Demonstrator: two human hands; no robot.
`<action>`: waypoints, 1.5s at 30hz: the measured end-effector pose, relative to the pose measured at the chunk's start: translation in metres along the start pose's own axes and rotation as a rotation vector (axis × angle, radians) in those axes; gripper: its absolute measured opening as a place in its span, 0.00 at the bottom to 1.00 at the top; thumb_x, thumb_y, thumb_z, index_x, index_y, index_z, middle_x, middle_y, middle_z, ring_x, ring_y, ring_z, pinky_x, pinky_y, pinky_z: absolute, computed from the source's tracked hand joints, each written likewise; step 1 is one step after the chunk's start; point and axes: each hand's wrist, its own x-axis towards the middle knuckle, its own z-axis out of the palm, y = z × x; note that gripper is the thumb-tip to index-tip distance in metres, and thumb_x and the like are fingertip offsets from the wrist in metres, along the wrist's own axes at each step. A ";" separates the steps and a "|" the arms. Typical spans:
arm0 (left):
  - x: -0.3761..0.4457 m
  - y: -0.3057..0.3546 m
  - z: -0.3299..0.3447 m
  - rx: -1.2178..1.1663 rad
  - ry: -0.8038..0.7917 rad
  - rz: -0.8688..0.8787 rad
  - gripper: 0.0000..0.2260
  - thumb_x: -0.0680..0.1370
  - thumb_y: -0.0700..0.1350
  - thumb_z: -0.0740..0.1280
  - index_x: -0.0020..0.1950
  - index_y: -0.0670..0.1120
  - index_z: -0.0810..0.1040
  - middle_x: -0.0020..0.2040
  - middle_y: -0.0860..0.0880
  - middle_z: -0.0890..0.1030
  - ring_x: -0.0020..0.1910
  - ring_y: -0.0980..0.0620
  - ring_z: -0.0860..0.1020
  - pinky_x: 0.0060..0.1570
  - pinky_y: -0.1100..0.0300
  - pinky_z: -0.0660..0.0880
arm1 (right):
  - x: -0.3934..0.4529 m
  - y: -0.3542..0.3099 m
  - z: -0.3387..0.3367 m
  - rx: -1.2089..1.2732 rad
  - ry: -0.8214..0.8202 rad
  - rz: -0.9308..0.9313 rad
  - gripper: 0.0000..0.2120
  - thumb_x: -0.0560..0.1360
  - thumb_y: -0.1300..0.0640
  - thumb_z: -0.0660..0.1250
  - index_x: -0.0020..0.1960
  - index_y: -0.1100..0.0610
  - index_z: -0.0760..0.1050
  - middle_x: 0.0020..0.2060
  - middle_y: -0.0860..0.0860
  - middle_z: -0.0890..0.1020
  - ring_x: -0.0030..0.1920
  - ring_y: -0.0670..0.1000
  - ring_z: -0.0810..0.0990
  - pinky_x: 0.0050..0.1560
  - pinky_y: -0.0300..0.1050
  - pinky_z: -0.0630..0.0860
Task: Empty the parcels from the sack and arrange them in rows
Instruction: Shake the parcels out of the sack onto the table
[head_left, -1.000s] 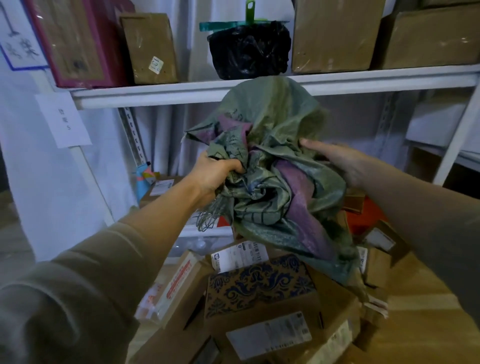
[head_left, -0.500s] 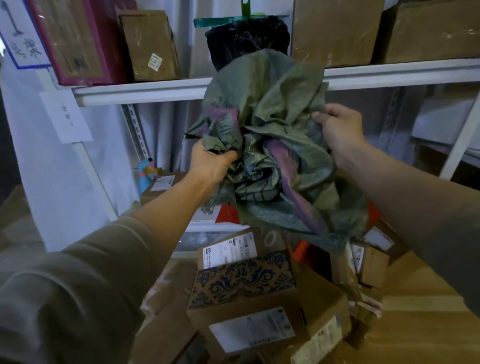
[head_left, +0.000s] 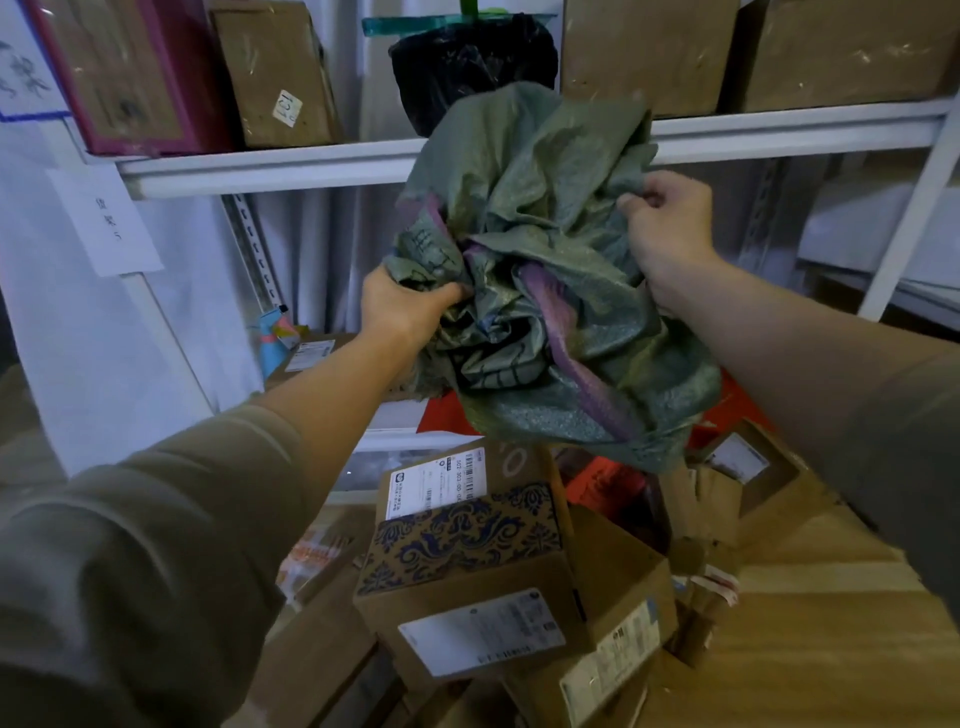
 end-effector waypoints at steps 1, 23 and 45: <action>0.000 0.000 -0.001 -0.004 0.002 -0.011 0.23 0.65 0.43 0.82 0.59 0.44 0.81 0.52 0.49 0.85 0.51 0.51 0.83 0.54 0.51 0.81 | -0.001 -0.001 -0.001 0.013 0.007 0.000 0.07 0.75 0.60 0.64 0.41 0.62 0.77 0.35 0.52 0.75 0.37 0.47 0.73 0.38 0.40 0.72; 0.018 0.036 -0.032 -0.104 0.132 0.085 0.28 0.67 0.45 0.81 0.64 0.44 0.78 0.56 0.50 0.83 0.54 0.52 0.81 0.53 0.58 0.80 | 0.000 -0.057 0.021 0.082 0.066 -0.115 0.07 0.80 0.63 0.62 0.43 0.56 0.72 0.33 0.49 0.67 0.33 0.44 0.64 0.30 0.32 0.62; 0.027 0.025 -0.092 -0.400 -0.215 -0.254 0.32 0.70 0.69 0.68 0.64 0.48 0.80 0.53 0.48 0.86 0.50 0.48 0.85 0.50 0.51 0.81 | -0.034 -0.081 0.030 -0.038 0.100 -0.251 0.05 0.81 0.63 0.58 0.49 0.56 0.71 0.41 0.50 0.74 0.40 0.45 0.71 0.40 0.34 0.70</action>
